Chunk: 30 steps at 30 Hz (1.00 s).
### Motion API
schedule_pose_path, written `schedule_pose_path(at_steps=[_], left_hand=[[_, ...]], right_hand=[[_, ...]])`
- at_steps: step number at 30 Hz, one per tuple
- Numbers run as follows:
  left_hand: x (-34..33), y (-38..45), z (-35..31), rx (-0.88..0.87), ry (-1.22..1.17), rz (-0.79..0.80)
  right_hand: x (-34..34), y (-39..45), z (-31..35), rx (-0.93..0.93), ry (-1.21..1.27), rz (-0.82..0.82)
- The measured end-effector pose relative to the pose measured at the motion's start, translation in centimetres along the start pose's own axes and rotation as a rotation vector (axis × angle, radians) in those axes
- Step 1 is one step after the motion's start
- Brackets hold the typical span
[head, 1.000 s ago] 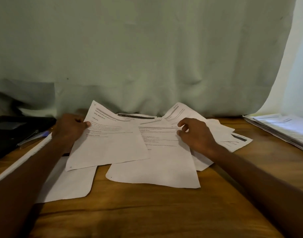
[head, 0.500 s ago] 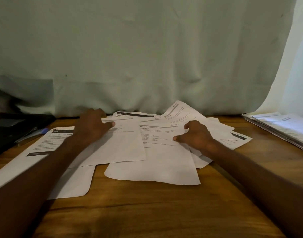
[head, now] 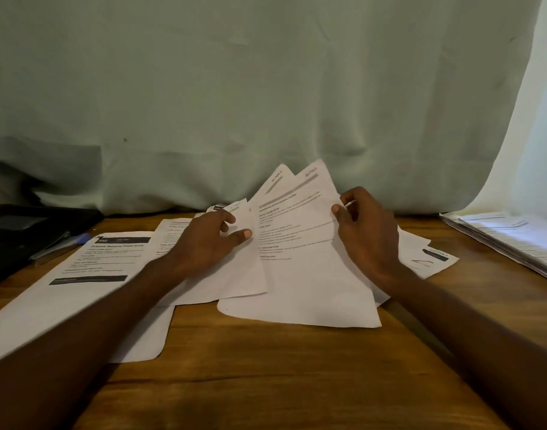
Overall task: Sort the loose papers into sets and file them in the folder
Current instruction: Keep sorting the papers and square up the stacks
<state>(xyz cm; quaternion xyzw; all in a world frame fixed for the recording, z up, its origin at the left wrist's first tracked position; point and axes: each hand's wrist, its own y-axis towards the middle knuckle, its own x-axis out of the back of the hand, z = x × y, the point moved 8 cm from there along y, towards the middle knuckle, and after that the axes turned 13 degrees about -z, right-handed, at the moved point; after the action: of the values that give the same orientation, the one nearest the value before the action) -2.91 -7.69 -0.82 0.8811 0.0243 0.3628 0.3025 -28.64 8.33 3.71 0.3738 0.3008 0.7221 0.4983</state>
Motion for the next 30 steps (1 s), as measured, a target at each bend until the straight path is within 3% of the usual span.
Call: schedule_pose_path(at_steps=[4,7,11,14,16,18,20,22,27,30], left_hand=[[0.3,-0.1,-0.1,0.072,-0.138,0.004],[1.0,-0.7,-0.5,0.215,-0.471,0.018],[0.5,-1.8,-2.4,0.2,-0.798,0.193],[0.8,-1.3,-2.0,0.341,-1.071,0.121],[1.2,-0.5,-0.4,0.44,-1.159,0.058],[1.4,0.0,2.1,0.552,-1.099,0.001],[1.6,-0.3,4.9,0.664,-0.896,-0.034],[1.4,-0.6,6.2,0.723,-0.78,-0.04],[1.8,-0.2,4.9,0.596,-0.718,-0.102],[3.5,0.5,4.5,0.416,-0.413,-0.225]], right_hand=[[1.1,0.4,2.2,0.067,0.391,-0.046],[1.4,0.9,1.9,-0.07,0.65,-0.019],[0.6,0.7,0.9,-0.259,0.759,0.049],[-0.7,0.7,0.1,-0.483,0.834,0.137],[-0.1,1.6,-2.0,-0.572,0.727,0.072],[1.0,2.9,-5.0,-0.426,0.305,0.023],[1.2,3.1,-7.5,-0.208,-0.168,0.113],[0.0,2.6,-10.0,-0.171,-0.291,0.247],[-2.1,1.7,-11.6,-0.169,-0.464,0.458],[-2.9,0.7,-12.1,-0.13,-0.605,0.61]])
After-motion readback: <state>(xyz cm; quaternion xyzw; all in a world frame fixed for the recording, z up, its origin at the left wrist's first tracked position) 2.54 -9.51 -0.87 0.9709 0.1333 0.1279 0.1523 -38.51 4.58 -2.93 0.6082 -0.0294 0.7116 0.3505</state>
